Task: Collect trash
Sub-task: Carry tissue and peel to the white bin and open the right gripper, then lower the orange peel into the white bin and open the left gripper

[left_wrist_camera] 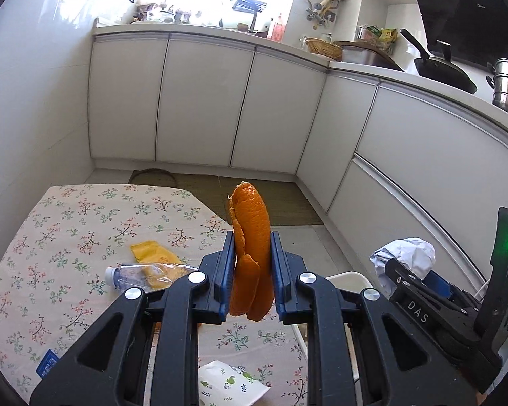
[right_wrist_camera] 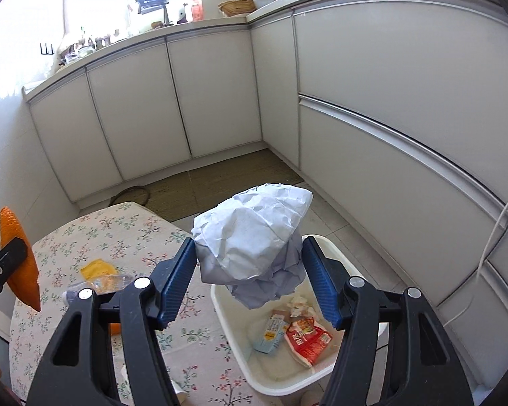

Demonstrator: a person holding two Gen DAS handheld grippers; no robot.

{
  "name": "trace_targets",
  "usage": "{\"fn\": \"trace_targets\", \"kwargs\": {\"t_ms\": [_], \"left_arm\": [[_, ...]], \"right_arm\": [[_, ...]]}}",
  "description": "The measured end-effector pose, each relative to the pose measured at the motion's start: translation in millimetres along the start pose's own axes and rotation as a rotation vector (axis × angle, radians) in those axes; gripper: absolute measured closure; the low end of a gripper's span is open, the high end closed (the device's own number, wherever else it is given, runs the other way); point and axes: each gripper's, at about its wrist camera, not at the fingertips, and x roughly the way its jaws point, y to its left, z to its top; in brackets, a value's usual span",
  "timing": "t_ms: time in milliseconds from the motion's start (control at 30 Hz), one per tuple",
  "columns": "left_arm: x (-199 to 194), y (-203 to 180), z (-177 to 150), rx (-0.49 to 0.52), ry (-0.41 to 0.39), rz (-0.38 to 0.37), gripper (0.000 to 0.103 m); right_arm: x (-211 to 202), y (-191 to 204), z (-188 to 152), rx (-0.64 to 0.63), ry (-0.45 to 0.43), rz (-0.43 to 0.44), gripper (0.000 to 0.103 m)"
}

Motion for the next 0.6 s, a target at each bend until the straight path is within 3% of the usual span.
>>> {"fn": "trace_targets", "kwargs": {"t_ms": [200, 333, 600], "left_arm": [[11, -18, -7, 0.015, 0.018, -0.025, 0.084], [21, -31, -12, 0.023, 0.036, -0.046, 0.084], [45, -61, -25, 0.042, 0.077, -0.080, 0.084]], "right_arm": [[9, -19, -1, -0.014, -0.002, -0.101, 0.038], [12, -33, -2, -0.016, 0.010, -0.122, 0.037], [22, -61, -3, 0.000, 0.032, -0.163, 0.021]]}}
